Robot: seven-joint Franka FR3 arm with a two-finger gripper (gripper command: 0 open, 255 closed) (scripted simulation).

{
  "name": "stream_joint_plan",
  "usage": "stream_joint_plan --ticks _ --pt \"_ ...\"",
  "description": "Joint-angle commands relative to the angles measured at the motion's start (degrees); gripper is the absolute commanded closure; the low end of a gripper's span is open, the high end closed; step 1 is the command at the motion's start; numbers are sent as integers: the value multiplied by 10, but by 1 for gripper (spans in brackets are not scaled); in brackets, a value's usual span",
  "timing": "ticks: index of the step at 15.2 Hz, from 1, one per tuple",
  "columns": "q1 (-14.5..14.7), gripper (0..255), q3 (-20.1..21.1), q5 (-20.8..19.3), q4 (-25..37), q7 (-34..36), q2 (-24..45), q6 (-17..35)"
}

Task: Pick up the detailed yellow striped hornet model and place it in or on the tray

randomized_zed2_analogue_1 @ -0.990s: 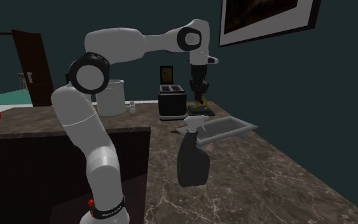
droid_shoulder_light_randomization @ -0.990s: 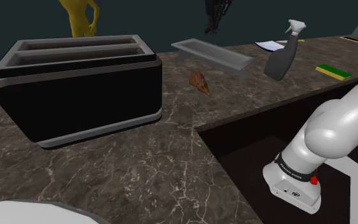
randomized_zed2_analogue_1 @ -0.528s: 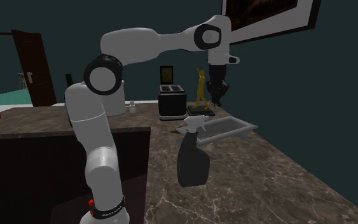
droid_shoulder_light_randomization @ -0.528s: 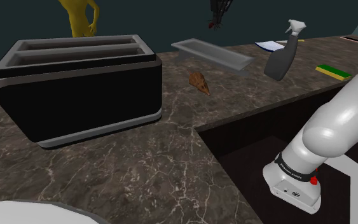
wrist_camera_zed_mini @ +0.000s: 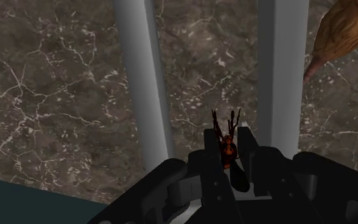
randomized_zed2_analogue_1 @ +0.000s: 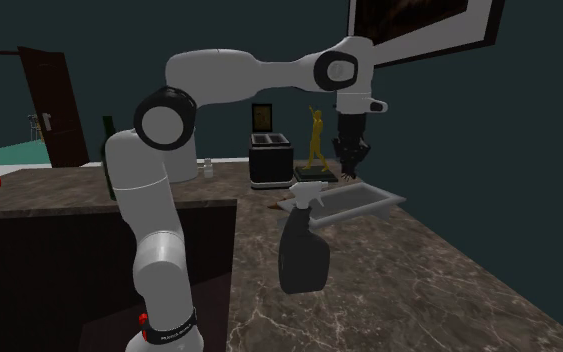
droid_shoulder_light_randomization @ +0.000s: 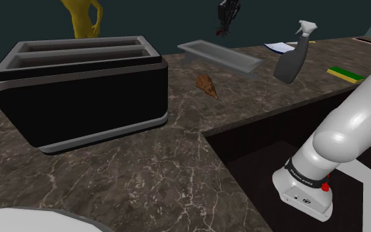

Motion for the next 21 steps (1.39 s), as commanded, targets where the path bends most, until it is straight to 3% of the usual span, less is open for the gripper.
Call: stream_joint_plan --ticks 1,9,17,18,21 --pt "0 255 0 0 -20 0 -5 16" --pt "0 255 1 -1 -103 -2 -20 83" --pt "0 255 1 -1 -103 -2 -20 83" --pt "0 0 1 -1 -103 -2 -20 83" --pt "0 0 1 -1 -103 -2 -20 83"
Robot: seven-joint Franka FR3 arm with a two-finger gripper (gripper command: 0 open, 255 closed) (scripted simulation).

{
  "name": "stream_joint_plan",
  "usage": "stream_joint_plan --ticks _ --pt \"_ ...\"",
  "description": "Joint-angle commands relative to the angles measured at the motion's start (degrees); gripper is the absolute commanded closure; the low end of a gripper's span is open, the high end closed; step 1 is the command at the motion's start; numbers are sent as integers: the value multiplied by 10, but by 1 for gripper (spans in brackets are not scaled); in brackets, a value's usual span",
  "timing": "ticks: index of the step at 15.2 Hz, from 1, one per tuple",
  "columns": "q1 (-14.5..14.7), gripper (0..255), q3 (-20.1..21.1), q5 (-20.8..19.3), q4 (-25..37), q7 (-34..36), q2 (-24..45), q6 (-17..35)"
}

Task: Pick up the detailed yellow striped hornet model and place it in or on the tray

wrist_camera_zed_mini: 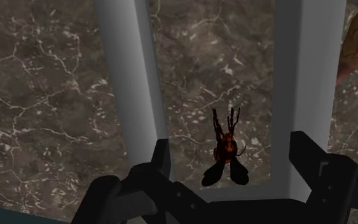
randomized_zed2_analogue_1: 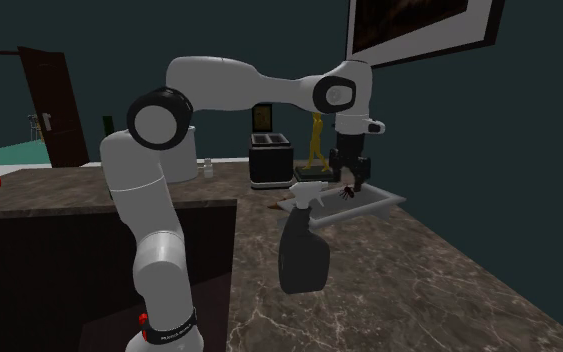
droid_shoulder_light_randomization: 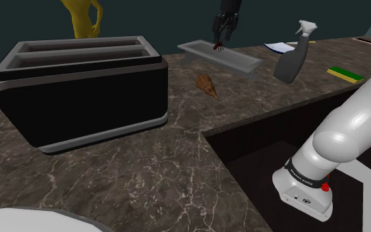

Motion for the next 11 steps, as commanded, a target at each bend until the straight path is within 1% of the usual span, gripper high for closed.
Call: stream_joint_plan --ticks 1,2,6,11 --pt "0 0 0 0 0 0 0 0" --pt "0 0 0 0 0 0 0 0" --pt "-1 0 -2 1 92 0 15 -76" --pt "-1 0 -2 1 92 0 15 -76"
